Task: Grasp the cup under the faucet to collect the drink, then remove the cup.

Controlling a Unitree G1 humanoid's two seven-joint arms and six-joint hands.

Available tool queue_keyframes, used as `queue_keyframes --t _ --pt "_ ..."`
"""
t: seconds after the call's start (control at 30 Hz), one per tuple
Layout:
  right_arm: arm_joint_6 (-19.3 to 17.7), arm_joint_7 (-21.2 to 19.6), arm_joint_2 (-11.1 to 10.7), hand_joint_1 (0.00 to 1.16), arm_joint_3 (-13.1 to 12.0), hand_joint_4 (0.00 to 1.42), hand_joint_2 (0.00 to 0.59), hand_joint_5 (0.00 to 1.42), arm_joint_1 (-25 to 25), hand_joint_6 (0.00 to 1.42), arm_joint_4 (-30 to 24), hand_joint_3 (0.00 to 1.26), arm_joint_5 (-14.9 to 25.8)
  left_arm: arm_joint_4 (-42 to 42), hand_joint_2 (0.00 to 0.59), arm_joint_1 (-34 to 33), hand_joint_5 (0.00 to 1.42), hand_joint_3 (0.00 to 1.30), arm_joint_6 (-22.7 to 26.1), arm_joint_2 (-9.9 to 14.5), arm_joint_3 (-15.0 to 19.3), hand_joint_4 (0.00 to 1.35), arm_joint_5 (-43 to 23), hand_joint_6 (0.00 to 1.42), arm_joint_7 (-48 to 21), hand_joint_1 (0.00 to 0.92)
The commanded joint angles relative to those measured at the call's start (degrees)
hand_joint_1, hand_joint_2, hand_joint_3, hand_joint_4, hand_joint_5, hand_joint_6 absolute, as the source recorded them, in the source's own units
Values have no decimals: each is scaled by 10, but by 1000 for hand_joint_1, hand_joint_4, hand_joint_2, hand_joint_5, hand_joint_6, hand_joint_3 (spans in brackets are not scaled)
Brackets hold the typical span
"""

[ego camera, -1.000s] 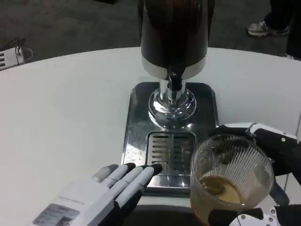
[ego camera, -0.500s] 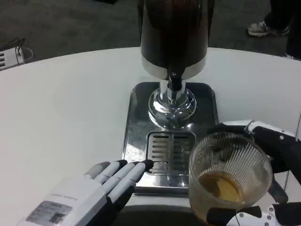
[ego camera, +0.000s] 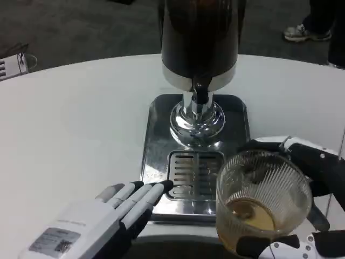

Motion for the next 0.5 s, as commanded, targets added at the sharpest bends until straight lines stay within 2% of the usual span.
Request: queue_keyframes --t 0.03,0.5 --pt "-11 -6 2 911 -3 1321 236 1424 -12 1424 -3 1087 5 6 68 -2 0 0 4 4 -1 0 -1 0 -8 0" --pt "-9 -7 2 910 -3 1321 236 1424 -19 1424 3 1087 2 11 65 -5 0 0 9 9 4 0 -8 0 -12 0"
